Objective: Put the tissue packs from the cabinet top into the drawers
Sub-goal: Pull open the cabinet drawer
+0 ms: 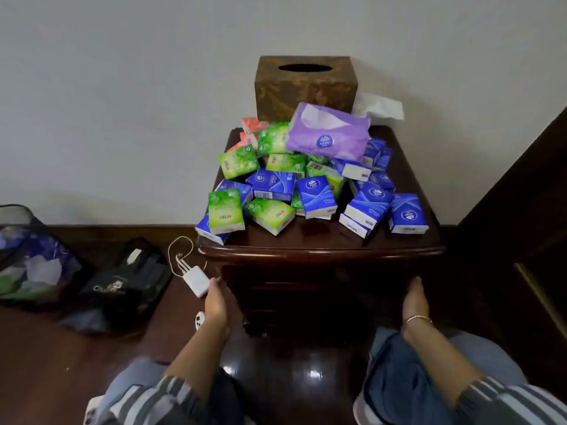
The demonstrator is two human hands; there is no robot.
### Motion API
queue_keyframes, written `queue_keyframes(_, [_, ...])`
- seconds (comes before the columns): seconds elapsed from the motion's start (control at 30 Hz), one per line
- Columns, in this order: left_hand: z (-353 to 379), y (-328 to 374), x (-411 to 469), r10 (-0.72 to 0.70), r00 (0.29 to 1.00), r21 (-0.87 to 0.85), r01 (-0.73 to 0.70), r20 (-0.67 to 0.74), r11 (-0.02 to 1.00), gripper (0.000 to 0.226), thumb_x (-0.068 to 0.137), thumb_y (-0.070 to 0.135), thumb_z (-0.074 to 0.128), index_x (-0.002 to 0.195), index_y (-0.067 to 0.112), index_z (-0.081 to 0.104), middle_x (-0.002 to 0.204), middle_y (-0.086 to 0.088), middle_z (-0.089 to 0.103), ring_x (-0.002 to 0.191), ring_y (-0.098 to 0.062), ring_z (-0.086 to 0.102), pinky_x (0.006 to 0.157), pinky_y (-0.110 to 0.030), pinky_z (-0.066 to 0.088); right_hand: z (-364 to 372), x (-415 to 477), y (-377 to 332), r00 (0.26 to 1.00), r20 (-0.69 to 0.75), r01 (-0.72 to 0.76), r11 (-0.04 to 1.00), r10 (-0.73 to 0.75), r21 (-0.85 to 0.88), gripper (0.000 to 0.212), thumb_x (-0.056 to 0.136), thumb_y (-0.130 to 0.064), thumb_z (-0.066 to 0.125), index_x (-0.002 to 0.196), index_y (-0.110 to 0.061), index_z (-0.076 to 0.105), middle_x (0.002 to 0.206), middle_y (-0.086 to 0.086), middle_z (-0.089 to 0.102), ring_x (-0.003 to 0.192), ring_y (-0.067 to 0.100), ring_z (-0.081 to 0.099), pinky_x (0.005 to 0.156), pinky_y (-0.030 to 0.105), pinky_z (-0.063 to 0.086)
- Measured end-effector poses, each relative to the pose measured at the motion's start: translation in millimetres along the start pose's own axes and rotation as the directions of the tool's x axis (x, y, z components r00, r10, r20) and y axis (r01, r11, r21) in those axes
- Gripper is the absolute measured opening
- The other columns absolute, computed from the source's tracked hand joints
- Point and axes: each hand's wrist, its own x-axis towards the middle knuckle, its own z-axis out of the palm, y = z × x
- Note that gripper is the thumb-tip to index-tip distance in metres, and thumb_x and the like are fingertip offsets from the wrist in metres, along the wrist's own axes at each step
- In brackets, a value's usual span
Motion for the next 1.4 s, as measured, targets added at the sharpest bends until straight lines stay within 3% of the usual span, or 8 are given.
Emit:
queue_keyframes(0.13, [17,-24,8,0.011,1.0,-0.014,-0.01,0.029,1.0,0.048,0.1,0.048,0.03,0.128,0.019,0.057,0.106,0.002,0.06,0.071,-0.004,0.054,0.064,-0.024,0.045,4,8,5,1.0,0.013,0.009,1.0,-0.009,0.026,0.052,0.101,-0.041,0.022,0.143,-0.013,0.035,0.145,0.01,0.04,0.133,0.027,0.039,0.103,0.034,0.033])
queue_keyframes(0.27, [7,-26,15,0.046,0.997,0.117,-0.054,0.065,0.992,0.061,0.099,0.055,0.023,0.137,0.016,0.051,0.131,-0.002,0.056,0.097,-0.011,0.053,0.087,-0.028,0.037,-9,20,8,0.999,0.038,0.037,0.995,-0.033,-0.096,0.059,0.101,-0.043,0.017,0.142,-0.004,0.033,0.148,0.015,0.035,0.136,0.028,0.034,0.11,0.036,0.026])
queue_keyframes(0.47, [-42,-24,16,0.027,0.992,0.445,-0.079,0.12,0.892,0.074,0.097,0.061,0.02,0.134,0.006,0.052,0.109,-0.016,0.065,0.097,-0.024,0.06,0.09,-0.034,0.044,-56,18,13,0.993,0.102,0.0,0.876,0.056,-0.482,0.077,0.092,-0.064,0.015,0.13,-0.007,0.052,0.136,0.019,0.05,0.124,0.034,0.048,0.11,0.047,0.032])
queue_keyframes(0.7, [-82,-12,-9,-0.092,0.963,0.938,-0.221,0.253,0.265,0.053,0.104,0.026,0.019,0.155,0.018,0.003,0.144,-0.026,0.041,0.132,-0.036,0.043,0.112,-0.037,0.031,-88,-33,4,0.99,0.14,0.124,0.273,0.038,-0.954,0.085,0.092,-0.063,0.007,0.125,-0.004,0.057,0.134,0.019,0.052,0.122,0.034,0.05,0.101,0.038,0.036])
queue_keyframes(0.8, [-61,-16,-55,0.192,0.898,0.918,-0.376,0.395,-0.129,0.05,0.1,0.045,0.024,0.138,0.021,0.046,0.134,-0.012,0.054,0.121,-0.033,0.053,0.1,-0.041,0.041,-77,-67,22,0.892,0.422,0.441,0.103,-0.164,-0.891,0.062,0.095,-0.055,0.019,0.123,-0.017,0.059,0.138,0.012,0.05,0.127,0.03,0.046,0.105,0.04,0.036])
queue_keyframes(0.93, [-22,-58,-98,0.256,0.657,0.701,-0.694,0.71,-0.164,0.044,0.1,0.044,0.034,0.135,0.023,0.051,0.141,-0.002,0.048,0.127,-0.025,0.047,0.107,-0.037,0.035,-49,-98,62,0.761,0.646,0.635,-0.132,-0.063,-0.761,0.055,0.096,-0.054,0.023,0.14,-0.025,0.039,0.155,0.0,0.026,0.143,0.019,0.021,0.115,0.044,0.014])
queue_keyframes(1.17, [-22,-103,-118,0.172,0.696,0.712,-0.647,0.698,-0.273,0.051,0.099,0.048,0.029,0.139,0.021,0.045,0.143,-0.004,0.047,0.134,-0.027,0.038,0.113,-0.041,0.026,-61,-113,81,0.735,0.677,0.653,-0.228,-0.037,-0.722,0.055,0.093,-0.055,0.027,0.138,-0.026,0.04,0.142,0.002,0.043,0.133,0.024,0.034,0.111,0.044,0.021])
queue_keyframes(1.4, [-48,-89,-133,-0.046,0.779,0.78,-0.626,0.625,-0.005,0.051,0.099,0.051,0.031,0.091,0.011,0.061,0.093,-0.011,0.064,0.094,-0.03,0.062,0.077,-0.033,0.044,-83,-122,65,0.748,0.633,0.65,-0.028,0.202,-0.759,0.065,0.083,-0.074,0.018,0.068,-0.024,0.056,0.078,0.0,0.058,0.079,0.022,0.057,0.073,0.035,0.042])
